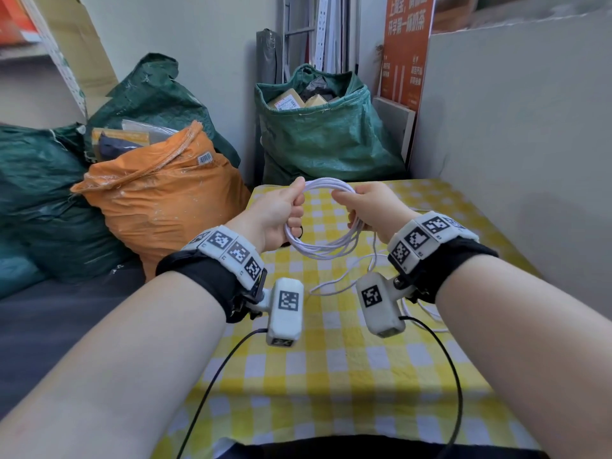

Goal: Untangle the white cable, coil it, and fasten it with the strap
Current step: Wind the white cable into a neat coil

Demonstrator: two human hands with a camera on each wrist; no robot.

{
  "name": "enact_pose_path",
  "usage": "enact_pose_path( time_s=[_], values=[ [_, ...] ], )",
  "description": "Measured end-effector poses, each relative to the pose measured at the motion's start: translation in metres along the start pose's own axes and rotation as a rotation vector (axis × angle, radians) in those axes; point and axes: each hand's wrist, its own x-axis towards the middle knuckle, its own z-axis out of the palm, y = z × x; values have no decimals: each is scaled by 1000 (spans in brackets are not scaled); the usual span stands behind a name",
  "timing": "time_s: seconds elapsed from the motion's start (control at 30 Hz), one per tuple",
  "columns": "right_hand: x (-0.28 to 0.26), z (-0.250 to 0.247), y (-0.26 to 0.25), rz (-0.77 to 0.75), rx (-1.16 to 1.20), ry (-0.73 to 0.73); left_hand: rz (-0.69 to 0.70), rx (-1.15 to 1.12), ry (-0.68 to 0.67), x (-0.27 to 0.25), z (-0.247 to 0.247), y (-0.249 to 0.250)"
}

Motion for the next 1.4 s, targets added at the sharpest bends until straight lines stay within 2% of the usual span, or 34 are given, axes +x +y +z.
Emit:
enact_pose_path(
  time_s=[0.13,0.3,0.57,0.63,0.77,0.9,1.13,1.3,1.4],
  values=[
    [-3,1,-4,57,211,-64,-51,-130,-22,0,0,-5],
    [-1,1,-7,9,-122,-3,-104,153,-93,-4,-5,-7],
    [-8,6,-19,-71,-436,-222,-64,299,-223,-11,-2,9],
    [-9,7,-20,-97,-421,-218,-61,239,-230,-10,-1,9],
    [-10,8,-19,-127,-365,-166,-66,78,-111,-6,4,4],
    [-7,3,-13,-35,-193,-116,-29,-99,-5,-4,5,3],
    [-9,1,-9,148,11,-105,51,-343,90,-3,7,1],
    [-12,5,-9,283,15,-143,101,-410,91,-2,6,-3],
    [-11,6,-8,294,16,-142,85,-396,70,-2,5,-5]
  ],
)
